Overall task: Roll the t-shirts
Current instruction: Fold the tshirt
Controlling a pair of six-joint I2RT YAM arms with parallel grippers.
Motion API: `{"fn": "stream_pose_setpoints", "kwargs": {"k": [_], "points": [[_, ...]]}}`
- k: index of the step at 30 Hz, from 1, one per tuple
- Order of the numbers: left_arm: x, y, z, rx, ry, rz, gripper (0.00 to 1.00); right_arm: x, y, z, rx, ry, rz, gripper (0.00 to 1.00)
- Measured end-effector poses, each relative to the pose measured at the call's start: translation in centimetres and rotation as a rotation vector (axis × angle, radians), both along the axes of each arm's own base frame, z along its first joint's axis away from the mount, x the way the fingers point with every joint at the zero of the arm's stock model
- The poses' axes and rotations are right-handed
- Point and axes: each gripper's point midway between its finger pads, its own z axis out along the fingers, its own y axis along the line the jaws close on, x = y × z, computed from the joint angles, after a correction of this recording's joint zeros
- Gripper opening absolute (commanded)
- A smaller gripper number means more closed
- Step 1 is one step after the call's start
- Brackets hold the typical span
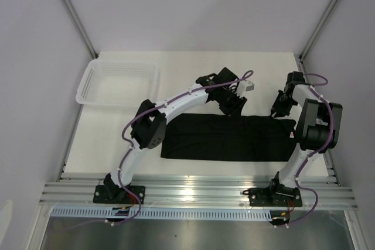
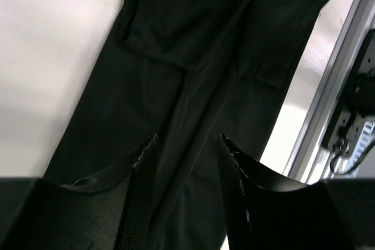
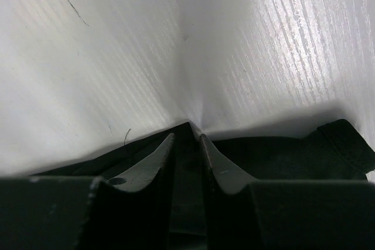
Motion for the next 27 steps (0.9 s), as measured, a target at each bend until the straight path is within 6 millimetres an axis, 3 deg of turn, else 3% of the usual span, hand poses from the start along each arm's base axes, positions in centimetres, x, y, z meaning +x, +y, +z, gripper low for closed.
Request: {"fn": "stream_pose_setpoints", "kwargs": {"k": [5, 10, 12, 14, 19, 24, 27], "points": [[0.4, -1.8, -0.4, -0.045, -0.004, 0.025, 0.47, 0.0, -0.6, 1.0, -0.031, -0.017, -0.035, 0.37], [1.6, -1.9, -0.9, -0.040, -0.024, 0.083, 0.46, -1.0, -2.1, 5.0, -0.106, -0.078, -0.130, 0.31], [1.9, -1.4, -1.7, -0.012, -0.020, 0.117, 0.45, -2.4, -2.7, 5.9, -0.119, -0.095, -0.191, 0.29], [1.9, -0.7, -2.7, 0.024, -0.002, 0.148, 0.45, -4.6, -3.2, 5.4, -0.116, -0.079, -0.254, 0.31], [2.4, 0.8, -3.8, 0.080, 0.029, 0.210, 0.45, -9.5, -3.6, 2.0, -0.085, 0.061, -0.355, 0.33], [3.0, 1.7, -4.3, 0.102, 0.045, 0.250, 0.45, -10.4, -3.2, 1.0, -0.070, 0.092, -0.379, 0.33], [3.0, 2.2, -5.0, 0.116, 0.060, 0.266, 0.45, -10.3, -3.0, 0.5, -0.059, 0.097, -0.391, 0.28]]}}
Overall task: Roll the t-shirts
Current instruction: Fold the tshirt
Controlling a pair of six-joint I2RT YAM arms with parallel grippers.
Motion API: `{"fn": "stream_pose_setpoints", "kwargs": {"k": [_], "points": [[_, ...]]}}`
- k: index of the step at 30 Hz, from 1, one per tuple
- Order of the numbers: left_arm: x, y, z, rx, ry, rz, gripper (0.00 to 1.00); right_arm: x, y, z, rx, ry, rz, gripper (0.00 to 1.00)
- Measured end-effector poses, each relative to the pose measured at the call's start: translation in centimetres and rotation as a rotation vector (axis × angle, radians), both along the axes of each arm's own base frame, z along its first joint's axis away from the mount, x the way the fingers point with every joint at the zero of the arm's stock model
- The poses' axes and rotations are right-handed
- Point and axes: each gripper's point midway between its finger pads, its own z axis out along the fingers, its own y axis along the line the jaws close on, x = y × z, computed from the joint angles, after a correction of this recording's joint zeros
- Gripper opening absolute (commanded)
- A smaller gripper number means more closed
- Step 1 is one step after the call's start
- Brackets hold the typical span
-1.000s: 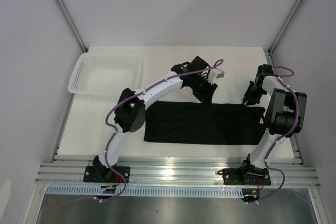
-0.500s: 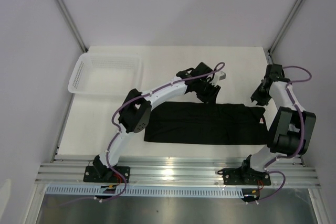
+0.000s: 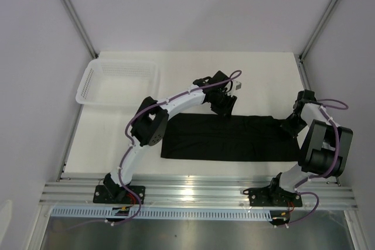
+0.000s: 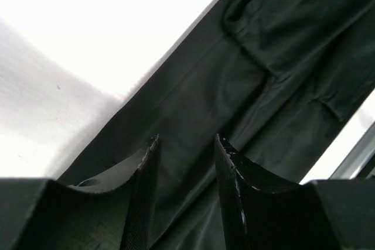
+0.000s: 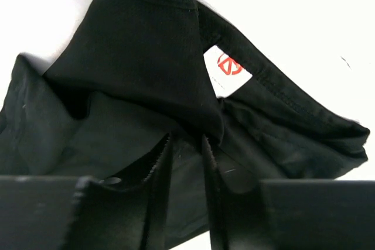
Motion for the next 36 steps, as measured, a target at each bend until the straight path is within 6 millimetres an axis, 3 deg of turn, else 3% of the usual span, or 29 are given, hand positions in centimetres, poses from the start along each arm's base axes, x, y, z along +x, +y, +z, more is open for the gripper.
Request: {"fn": "stream_pose_setpoints", "kwargs": {"k": [6, 14, 21, 22, 26, 29, 36], "points": [[-0.1, 0.6, -1.5, 0.027, 0.034, 0.016, 0.45, -0.9, 0.1, -1.2, -0.001, 0.025, -0.030, 0.00], [-0.2, 0.8, -1.8, 0.033, 0.048, 0.029, 0.45, -2.2, -0.8, -1.0, -0.010, 0.021, -0.098, 0.00], [-0.2, 0.8, -1.8, 0.033, 0.051, 0.032, 0.45, -2.3, -1.0, 0.5, -0.026, -0.014, -0.096, 0.00], [-0.2, 0.8, -1.8, 0.033, 0.051, 0.032, 0.45, -2.3, -1.0, 0.6, -0.026, -0.014, -0.092, 0.01], [-0.2, 0.8, -1.8, 0.033, 0.051, 0.032, 0.44, -2.5, -0.9, 0.5, -0.023, -0.006, -0.084, 0.24], [-0.2, 0.8, -1.8, 0.033, 0.051, 0.032, 0.44, -2.8, -1.0, 0.3, -0.022, 0.003, -0.085, 0.35], [-0.4, 1.2, -1.7, 0.047, 0.060, 0.030, 0.45, -3.4, -1.7, 1.2, -0.052, 0.005, -0.103, 0.44]]}}
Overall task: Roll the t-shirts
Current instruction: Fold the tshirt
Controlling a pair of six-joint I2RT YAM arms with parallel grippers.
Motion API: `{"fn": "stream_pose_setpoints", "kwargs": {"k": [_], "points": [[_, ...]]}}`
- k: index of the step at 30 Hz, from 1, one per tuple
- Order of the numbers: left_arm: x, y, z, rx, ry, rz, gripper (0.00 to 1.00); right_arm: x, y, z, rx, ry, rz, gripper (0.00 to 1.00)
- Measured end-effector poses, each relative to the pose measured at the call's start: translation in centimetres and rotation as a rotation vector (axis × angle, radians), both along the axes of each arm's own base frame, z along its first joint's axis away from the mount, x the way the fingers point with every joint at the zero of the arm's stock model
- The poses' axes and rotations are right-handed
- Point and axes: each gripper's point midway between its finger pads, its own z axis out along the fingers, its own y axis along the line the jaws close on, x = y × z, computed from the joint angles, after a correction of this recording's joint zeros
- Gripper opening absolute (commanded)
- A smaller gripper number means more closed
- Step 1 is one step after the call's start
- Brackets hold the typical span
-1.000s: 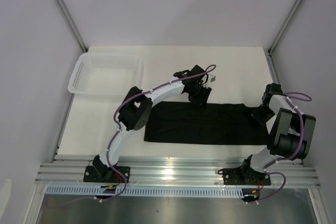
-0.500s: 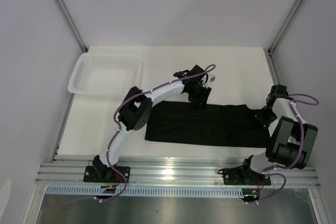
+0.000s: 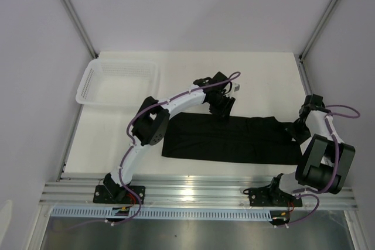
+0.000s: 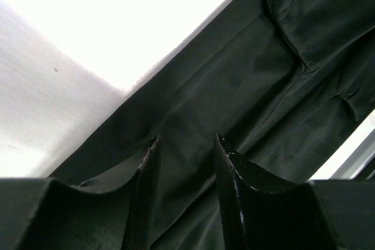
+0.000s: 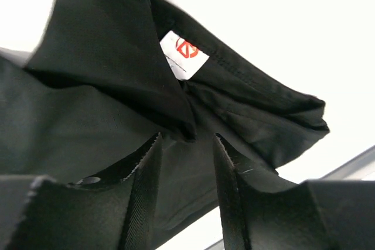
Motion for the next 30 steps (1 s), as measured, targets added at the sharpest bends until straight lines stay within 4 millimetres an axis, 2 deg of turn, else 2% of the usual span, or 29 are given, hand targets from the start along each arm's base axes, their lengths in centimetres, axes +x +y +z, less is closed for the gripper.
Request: {"fn": "stream_pose_setpoints", "kwargs": {"k": [4, 8, 10, 15, 18, 25, 30], "points": [[0.5, -0.3, 1.3, -0.009, -0.029, -0.020, 0.45, 0.8, -1.2, 2.8, -0.071, -0.063, -0.010, 0.41], [1.1, -0.6, 2.6, -0.022, -0.067, -0.038, 0.45, 2.5, -2.0, 5.4, -0.116, -0.153, 0.005, 0.22], [1.2, -0.4, 2.7, -0.018, -0.076, -0.045, 0.45, 3.4, -2.0, 5.7, -0.113, -0.182, 0.017, 0.19], [1.5, 1.2, 2.4, 0.011, -0.057, -0.035, 0.45, 4.8, -0.6, 4.4, -0.063, -0.181, 0.083, 0.11], [2.0, 3.3, 2.2, 0.040, -0.039, -0.018, 0.45, 5.9, 0.2, 2.8, -0.014, -0.170, 0.120, 0.08], [4.0, 10.2, 2.5, 0.090, -0.017, 0.072, 0.45, 6.4, -0.5, -2.9, 0.047, -0.043, 0.102, 0.02], [5.5, 14.8, 3.6, 0.103, -0.033, 0.145, 0.45, 8.8, -1.5, -2.9, 0.049, -0.047, 0.096, 0.02]]}}
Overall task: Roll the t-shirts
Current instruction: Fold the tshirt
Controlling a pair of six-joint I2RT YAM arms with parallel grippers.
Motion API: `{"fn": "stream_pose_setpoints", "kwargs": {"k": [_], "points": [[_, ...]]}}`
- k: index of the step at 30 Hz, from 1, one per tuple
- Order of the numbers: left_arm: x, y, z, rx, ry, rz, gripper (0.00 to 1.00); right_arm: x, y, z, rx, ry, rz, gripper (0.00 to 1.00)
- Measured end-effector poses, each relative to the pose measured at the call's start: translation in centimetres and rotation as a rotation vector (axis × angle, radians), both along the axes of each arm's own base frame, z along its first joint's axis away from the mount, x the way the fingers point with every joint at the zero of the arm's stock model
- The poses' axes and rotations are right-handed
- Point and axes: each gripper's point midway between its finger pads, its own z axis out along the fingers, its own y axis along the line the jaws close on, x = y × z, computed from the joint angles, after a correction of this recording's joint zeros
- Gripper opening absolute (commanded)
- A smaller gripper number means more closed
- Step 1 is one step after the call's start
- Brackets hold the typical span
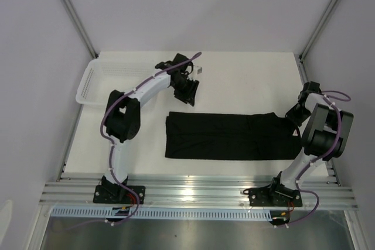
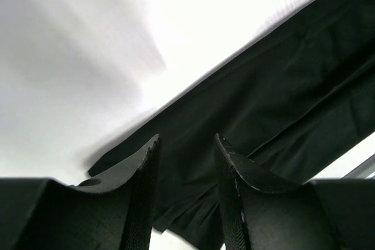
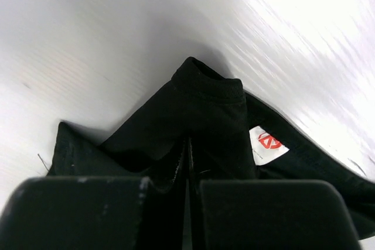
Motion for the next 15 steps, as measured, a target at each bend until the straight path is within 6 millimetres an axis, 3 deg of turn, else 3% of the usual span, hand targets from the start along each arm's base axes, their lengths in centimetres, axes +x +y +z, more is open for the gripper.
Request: {"fn": "stream_pose_setpoints", "kwargs": {"k": [5, 9, 12, 15], "points": [[0.4, 2.7, 2.0, -0.007, -0.035, 0.037, 0.45, 4.6, 0.0, -0.1, -0.025, -0.009, 0.046, 0.02], [0.2, 4.5, 3.2, -0.001, -0.066, 0.056, 0.45, 12.5, 1.7, 0.2, -0.072, -0.073, 0.135, 0.02], [-0.4, 6.1, 3.6, 0.008, -0.080, 0.068, 0.45, 20.7, 5.5, 0.6, -0.096, -0.173, 0.225, 0.03], [-0.9, 7.4, 3.8, 0.018, -0.087, 0.082, 0.46, 27.5, 11.1, 1.0, -0.094, -0.287, 0.315, 0.05]]}}
